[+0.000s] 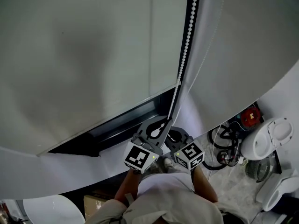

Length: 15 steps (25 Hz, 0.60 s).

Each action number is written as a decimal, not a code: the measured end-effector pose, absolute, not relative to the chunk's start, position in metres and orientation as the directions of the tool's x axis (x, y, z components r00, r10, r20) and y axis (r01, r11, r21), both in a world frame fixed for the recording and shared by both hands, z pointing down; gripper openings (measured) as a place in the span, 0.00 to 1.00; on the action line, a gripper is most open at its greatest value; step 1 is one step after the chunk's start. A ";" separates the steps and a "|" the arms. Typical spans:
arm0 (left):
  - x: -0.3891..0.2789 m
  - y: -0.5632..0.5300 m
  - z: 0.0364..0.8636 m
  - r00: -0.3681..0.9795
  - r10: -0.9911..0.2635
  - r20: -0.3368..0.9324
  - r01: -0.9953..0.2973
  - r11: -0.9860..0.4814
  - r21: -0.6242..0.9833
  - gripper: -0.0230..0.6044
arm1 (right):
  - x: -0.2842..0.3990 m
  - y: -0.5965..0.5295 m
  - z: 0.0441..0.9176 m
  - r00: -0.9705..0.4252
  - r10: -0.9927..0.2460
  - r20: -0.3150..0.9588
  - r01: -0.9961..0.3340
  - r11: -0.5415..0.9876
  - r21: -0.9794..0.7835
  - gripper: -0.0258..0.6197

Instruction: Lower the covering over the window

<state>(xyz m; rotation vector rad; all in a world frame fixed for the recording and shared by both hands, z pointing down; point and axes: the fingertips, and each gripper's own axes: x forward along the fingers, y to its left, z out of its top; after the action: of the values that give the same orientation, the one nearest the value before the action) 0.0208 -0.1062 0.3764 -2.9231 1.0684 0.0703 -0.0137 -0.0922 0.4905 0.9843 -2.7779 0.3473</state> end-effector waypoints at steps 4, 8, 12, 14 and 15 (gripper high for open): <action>0.019 -0.108 0.406 0.758 -0.652 0.012 -0.652 -0.758 0.016 0.07 | -0.018 -0.092 0.517 -0.760 -0.579 0.295 -0.640 0.747 -0.180 0.05; 0.017 -0.111 0.427 0.746 -0.665 0.027 -0.665 -0.746 0.037 0.07 | -0.019 -0.094 0.540 -0.754 -0.569 0.329 -0.644 0.739 -0.198 0.05; 0.013 -0.113 0.451 0.734 -0.676 0.060 -0.679 -0.733 0.049 0.07 | -0.023 -0.094 0.562 -0.746 -0.553 0.371 -0.647 0.734 -0.207 0.05; 0.012 -0.115 0.465 0.726 -0.683 0.079 -0.687 -0.725 0.052 0.07 | -0.022 -0.094 0.574 -0.741 -0.544 0.393 -0.648 0.732 -0.209 0.05; 0.011 -0.115 0.472 0.721 -0.687 0.088 -0.692 -0.720 0.051 0.07 | -0.022 -0.094 0.580 -0.738 -0.540 0.405 -0.650 0.731 -0.210 0.05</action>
<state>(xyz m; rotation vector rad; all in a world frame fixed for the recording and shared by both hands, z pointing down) 0.0115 -0.1154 0.4721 -2.9887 1.1997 -0.1011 -0.0222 -0.0939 0.5801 0.9274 -2.6179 0.4896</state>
